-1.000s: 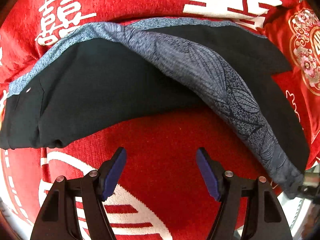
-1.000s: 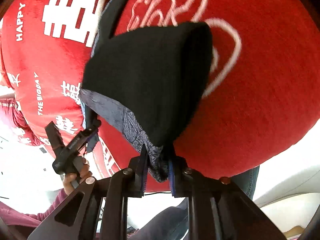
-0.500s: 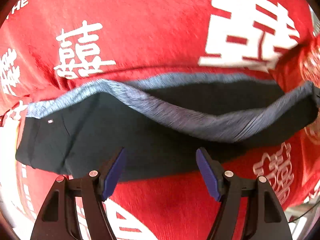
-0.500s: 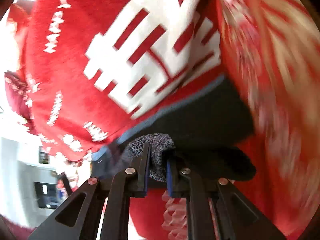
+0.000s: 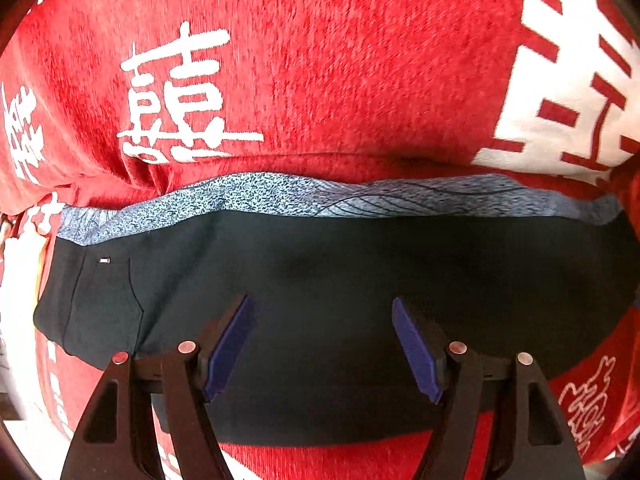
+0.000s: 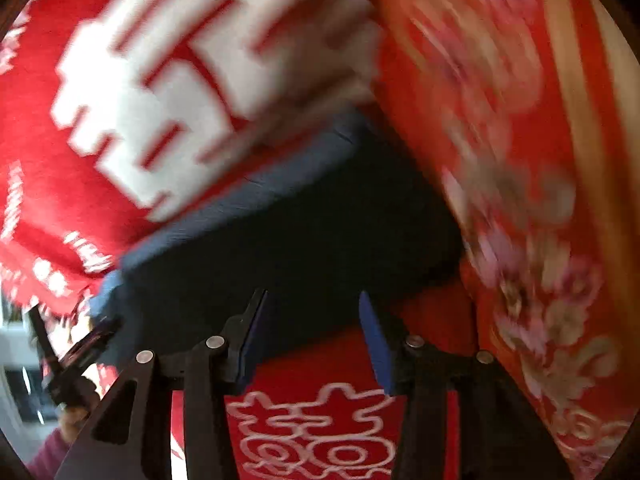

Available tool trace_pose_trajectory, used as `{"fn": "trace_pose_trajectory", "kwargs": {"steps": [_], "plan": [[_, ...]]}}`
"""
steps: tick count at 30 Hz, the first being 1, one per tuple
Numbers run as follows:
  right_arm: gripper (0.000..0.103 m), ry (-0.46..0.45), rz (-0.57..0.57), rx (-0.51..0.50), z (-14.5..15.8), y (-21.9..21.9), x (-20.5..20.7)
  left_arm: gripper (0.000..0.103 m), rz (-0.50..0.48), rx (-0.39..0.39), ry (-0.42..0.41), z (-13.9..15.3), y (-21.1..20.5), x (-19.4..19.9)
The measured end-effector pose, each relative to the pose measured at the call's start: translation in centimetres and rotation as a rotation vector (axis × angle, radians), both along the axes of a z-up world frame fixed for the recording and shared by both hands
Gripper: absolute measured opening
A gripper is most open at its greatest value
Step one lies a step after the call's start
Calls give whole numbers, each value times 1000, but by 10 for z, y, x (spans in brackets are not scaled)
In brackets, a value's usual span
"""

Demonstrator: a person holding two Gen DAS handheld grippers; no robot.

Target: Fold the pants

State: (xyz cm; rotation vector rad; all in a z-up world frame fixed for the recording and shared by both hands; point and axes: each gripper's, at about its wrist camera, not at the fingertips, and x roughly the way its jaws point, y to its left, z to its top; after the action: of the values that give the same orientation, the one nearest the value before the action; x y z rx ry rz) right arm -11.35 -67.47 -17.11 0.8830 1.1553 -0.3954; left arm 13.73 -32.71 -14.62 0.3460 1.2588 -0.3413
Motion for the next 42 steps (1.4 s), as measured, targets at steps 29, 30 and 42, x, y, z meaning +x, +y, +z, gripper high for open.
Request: {"fn": "trace_pose_trajectory", "kwargs": {"steps": [29,30,42], "plan": [[8,251,361,-371,-18,-47,131,73,69,21,2,-20,-31,13],[8,251,359,-401,-9,-49,130,73,68,3,-11,-14,-31,13],[24,225,363,-525,20,-30,109,77,-8,43,-36,-43,-63,14]]}}
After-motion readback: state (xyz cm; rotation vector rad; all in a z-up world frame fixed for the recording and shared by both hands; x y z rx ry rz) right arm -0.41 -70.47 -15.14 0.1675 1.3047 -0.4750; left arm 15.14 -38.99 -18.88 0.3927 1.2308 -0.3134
